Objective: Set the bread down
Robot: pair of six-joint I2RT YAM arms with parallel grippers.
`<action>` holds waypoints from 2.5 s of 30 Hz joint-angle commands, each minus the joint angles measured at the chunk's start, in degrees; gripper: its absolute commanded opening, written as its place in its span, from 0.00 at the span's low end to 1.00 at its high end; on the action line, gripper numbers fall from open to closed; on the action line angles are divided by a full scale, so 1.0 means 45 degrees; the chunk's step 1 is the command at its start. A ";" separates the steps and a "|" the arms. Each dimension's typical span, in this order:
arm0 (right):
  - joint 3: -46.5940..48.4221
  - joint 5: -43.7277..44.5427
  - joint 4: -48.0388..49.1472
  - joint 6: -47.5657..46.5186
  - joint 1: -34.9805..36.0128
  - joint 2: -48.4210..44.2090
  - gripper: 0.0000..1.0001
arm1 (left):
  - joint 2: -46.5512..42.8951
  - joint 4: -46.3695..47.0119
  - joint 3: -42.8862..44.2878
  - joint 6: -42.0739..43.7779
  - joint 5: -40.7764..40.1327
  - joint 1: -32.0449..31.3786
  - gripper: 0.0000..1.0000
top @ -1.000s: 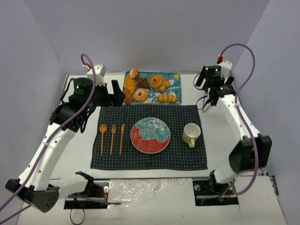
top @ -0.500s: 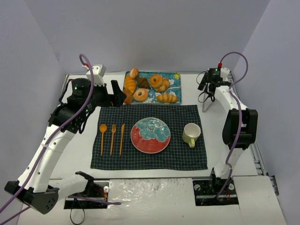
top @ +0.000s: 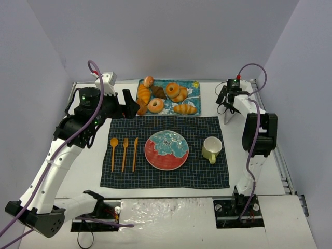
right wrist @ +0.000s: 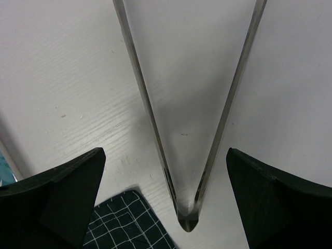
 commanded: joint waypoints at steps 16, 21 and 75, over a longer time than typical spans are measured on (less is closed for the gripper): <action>0.0688 0.0010 0.0367 -0.0025 -0.0402 0.0633 1.00 | -0.0181 0.0972 0.0059 -0.0255 0.0323 0.0059 0.97; 0.0775 0.0055 0.0350 0.0042 -0.0424 0.0730 1.00 | -0.0157 0.1011 -0.0006 -0.0297 0.0382 0.0059 0.97; -0.0130 -0.0192 0.0388 0.0585 -0.0597 0.0640 0.41 | -0.0062 0.1187 -0.0083 -0.0512 0.0580 0.0059 0.97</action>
